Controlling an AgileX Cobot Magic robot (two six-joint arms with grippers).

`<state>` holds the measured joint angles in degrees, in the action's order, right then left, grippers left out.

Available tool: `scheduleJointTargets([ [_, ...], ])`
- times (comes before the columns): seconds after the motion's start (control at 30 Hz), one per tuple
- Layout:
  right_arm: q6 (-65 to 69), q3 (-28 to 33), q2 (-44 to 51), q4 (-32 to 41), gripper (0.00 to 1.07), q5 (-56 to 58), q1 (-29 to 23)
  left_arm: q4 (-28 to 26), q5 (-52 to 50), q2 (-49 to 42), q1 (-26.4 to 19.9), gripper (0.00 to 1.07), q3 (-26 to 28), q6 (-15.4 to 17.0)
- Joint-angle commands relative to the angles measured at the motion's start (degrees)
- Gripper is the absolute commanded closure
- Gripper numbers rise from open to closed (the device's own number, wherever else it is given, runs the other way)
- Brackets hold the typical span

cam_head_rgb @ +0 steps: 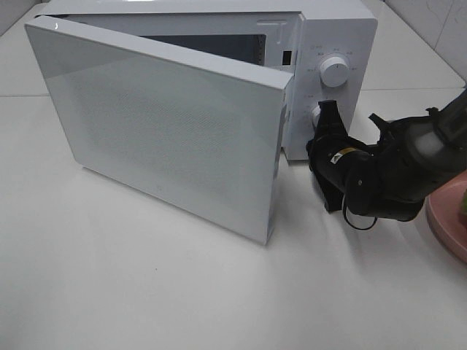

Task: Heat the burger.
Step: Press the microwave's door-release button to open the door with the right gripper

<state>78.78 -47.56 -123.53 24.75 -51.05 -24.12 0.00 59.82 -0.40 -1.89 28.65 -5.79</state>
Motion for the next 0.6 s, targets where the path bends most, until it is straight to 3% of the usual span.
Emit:
scheduleJointTargets([
  [0.03, 0.3, -4.0, 0.7, -3.1, 1.07, -9.6, 1.3, -0.3, -0.5, -1.0, -0.2, 0.06, -0.1, 0.3],
  [0.6, 2.2, -3.1, 0.9, -5.6, 1.07, -5.1, 0.6, -0.3, -0.5, -1.0, -0.2, 0.06, -0.1, 0.3],
])
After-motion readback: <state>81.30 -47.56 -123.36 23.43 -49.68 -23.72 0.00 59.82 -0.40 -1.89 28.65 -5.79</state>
